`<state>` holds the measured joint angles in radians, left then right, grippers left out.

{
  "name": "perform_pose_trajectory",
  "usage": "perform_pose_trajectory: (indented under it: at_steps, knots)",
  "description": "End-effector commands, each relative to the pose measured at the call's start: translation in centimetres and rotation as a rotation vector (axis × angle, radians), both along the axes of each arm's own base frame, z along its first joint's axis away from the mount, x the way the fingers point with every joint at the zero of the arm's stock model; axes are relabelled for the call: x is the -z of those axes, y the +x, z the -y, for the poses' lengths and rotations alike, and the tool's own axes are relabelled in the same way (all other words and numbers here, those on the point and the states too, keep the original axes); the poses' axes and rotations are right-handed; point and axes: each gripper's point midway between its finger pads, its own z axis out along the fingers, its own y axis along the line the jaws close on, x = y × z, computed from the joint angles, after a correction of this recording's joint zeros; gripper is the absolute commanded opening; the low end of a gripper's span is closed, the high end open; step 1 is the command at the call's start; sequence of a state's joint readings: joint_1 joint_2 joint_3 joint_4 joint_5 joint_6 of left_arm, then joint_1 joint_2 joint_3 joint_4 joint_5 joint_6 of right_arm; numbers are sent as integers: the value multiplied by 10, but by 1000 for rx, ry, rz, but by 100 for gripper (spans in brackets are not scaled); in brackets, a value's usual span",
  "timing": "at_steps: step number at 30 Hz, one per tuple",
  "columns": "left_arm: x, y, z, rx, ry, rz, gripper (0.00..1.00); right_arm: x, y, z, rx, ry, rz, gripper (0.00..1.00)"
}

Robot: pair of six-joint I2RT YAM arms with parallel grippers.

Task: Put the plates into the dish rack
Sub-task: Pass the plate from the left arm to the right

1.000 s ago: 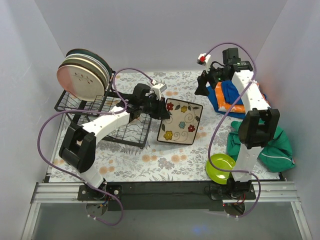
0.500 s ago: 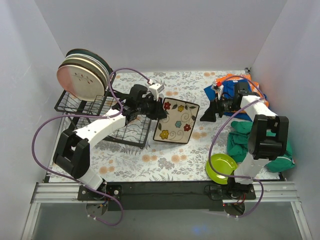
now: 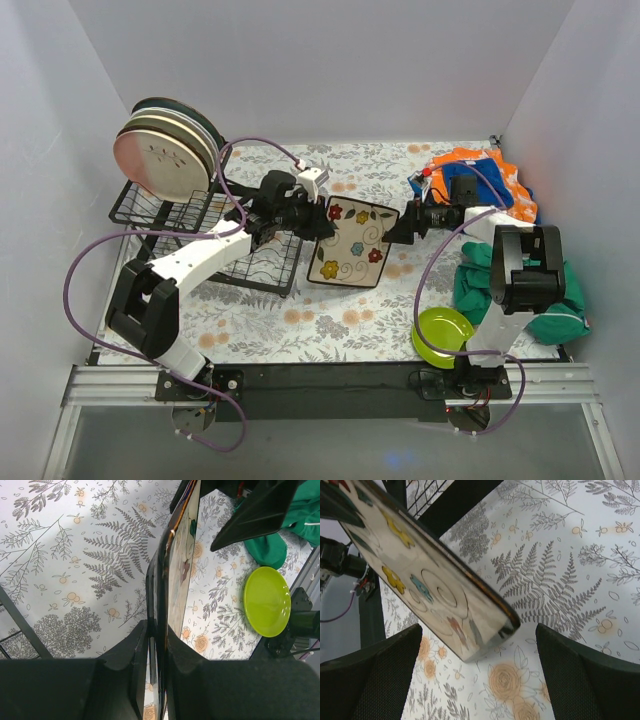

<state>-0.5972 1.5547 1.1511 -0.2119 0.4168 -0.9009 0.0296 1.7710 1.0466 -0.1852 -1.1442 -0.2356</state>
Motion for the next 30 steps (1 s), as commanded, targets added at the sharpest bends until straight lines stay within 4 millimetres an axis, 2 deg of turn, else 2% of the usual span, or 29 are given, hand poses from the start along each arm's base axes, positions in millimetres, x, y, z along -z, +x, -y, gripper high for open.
perform_pose_trajectory:
  at_steps: [1, 6, 9, 16, 21, 30]
  knots:
    - [-68, 1, 9, 11, -143, 171, 0, -12, 6, -17, -35, 75, 49, 98]
    - [-70, 2, 10, -6, -164, 171, 0, -13, -8, -41, -118, 135, 48, 98]
    - [-75, 4, 9, -22, -174, 179, 0, -17, -12, -49, -155, 175, 16, 93]
    - [-75, 8, 3, -81, -178, 185, 0, -45, -20, -52, -233, 227, 103, 81]
    - [-64, 12, -3, -139, -172, 159, 0, -64, -26, -51, -262, 241, 173, 72]
    - [-66, 20, -14, -264, -218, 159, 0, -75, -24, -52, -269, 255, 139, 70]
